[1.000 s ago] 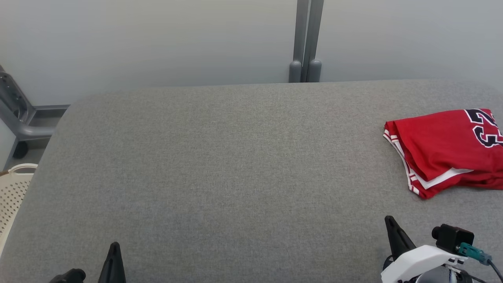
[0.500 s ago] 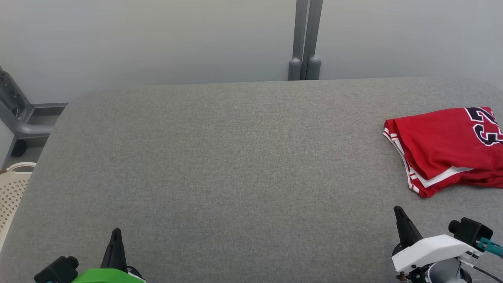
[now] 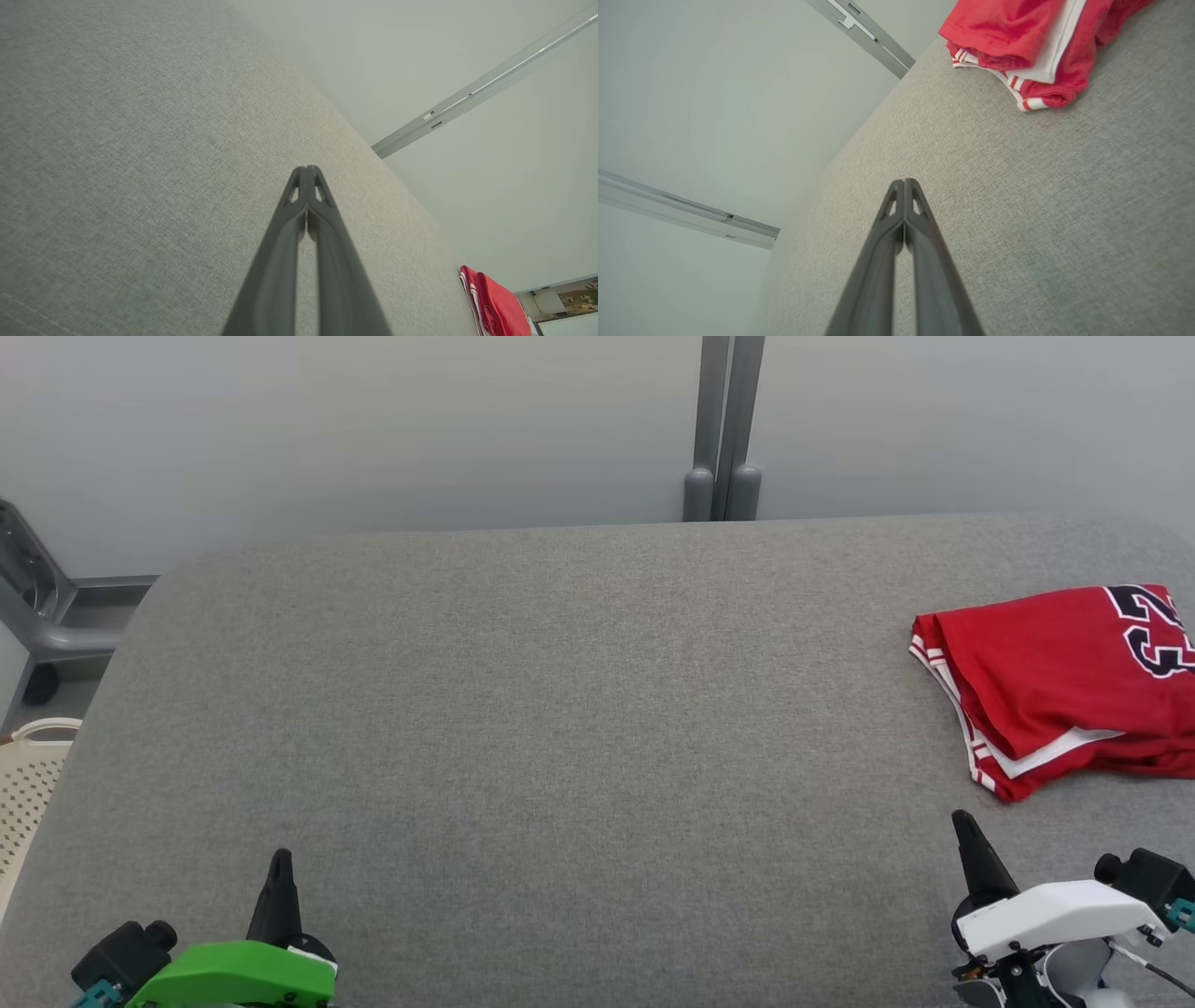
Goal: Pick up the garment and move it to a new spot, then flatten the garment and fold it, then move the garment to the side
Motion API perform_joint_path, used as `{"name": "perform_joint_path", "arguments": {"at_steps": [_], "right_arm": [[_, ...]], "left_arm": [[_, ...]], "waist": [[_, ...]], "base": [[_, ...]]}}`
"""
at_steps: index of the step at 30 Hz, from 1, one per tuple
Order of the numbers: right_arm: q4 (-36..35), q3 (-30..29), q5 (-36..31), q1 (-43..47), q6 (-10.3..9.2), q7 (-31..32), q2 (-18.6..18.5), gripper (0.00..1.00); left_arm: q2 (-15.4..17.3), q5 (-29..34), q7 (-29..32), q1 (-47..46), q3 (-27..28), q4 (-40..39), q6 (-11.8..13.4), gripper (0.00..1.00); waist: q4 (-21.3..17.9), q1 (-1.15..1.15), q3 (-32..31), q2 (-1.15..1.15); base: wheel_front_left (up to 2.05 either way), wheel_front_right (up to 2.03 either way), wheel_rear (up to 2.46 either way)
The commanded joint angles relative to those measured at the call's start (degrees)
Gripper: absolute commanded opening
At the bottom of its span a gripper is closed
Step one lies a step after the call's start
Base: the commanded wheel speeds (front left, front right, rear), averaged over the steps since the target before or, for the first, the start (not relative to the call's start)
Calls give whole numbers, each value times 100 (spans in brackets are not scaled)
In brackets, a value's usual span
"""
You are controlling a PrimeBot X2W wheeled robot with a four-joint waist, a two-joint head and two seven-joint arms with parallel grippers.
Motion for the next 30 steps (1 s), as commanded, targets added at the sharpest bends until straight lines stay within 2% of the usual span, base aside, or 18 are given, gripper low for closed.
{"name": "perform_joint_path", "arguments": {"at_steps": [1,30], "right_arm": [[-84,-54,205,-173,1,34,-29,0],[-99,-403,1853,-389,2,375,-38,0]], "left_arm": [[-3,-200,44,-203,36,-45,-39,0],[-120,-1744,453,-701,141,97,-244,0]], "waist": [[-2,0,5,0],[-27,0,97,0]], "base": [[0,0,0],[0,0,0]]}}
